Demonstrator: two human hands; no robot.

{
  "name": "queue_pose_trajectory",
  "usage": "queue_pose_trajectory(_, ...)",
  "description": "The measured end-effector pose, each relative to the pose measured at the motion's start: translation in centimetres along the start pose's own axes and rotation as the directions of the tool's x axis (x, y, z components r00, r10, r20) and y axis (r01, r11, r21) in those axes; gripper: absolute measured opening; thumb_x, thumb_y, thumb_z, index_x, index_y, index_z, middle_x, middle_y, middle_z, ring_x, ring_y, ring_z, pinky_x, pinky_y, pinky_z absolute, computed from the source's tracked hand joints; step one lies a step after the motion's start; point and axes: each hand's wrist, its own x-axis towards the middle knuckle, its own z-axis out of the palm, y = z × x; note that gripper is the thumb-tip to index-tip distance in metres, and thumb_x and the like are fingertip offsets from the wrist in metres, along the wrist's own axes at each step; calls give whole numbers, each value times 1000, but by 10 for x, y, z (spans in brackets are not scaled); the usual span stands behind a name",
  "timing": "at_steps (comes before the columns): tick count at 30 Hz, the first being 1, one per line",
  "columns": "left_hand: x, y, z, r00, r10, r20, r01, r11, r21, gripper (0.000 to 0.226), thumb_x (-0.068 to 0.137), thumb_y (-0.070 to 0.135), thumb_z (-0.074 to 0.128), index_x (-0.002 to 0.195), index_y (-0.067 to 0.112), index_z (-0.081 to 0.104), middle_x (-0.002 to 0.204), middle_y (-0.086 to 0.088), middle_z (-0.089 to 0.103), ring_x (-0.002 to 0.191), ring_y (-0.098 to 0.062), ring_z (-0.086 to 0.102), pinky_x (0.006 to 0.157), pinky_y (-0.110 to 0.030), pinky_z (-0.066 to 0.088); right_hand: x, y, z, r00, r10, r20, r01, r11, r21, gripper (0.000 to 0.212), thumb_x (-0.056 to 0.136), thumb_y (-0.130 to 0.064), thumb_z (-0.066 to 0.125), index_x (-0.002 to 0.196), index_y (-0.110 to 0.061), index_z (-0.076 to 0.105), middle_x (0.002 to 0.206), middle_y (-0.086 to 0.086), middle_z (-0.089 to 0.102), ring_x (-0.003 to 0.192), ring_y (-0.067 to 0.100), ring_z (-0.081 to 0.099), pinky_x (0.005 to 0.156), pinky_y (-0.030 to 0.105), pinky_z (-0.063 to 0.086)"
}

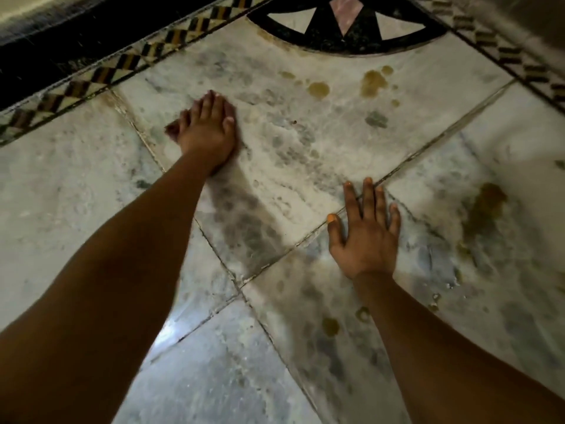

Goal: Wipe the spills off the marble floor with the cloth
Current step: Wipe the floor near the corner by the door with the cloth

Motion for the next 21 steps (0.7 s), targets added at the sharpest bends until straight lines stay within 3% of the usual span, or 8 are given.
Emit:
queue_pose_trajectory(3,-26,31,9,988,151,39,-151,988,-6,61,94,39,14,151,18,12,159,-3,11,146,-21,8,116,-40,3,2,1,-1,999,0,41,2,1000,-27,70,87,-56,8,150,-29,12,159,5,7,146,23,5,117,44,2)
queue_pose_trajectory(6,-100,17,13,947,322,26,-321,947,-30,62,92,44,11,150,22,16,157,1,18,145,-18,14,115,-38,5,0,0,-6,999,4,52,-3,1000,-20,73,84,-58,4,150,-29,11,159,4,5,146,22,3,117,44,1)
queue_pose_trajectory(10,-145,-22,20,943,332,-30,-332,943,0,62,92,47,14,148,22,26,154,1,29,142,-19,25,114,-39,12,8,-4,-9,996,28,83,-30,999,32,72,84,-59,14,150,-30,14,160,6,2,146,26,-1,116,48,-4)
queue_pose_trajectory(16,-86,-25,16,998,-11,-69,8,999,-39,58,96,42,17,151,22,15,159,2,12,146,-17,9,116,-40,3,52,-10,1,994,9,108,-4,999,-51,69,91,-64,16,150,-33,1,159,7,-8,146,29,-7,116,51,-5)
queue_pose_trajectory(21,-1,-41,3,937,-340,-80,335,940,-72,57,100,37,17,151,16,6,160,-3,4,146,-21,2,118,-43,0,50,-8,2,995,30,98,-24,998,-65,74,84,-66,10,150,-34,1,159,6,-6,146,29,-5,115,51,-5)
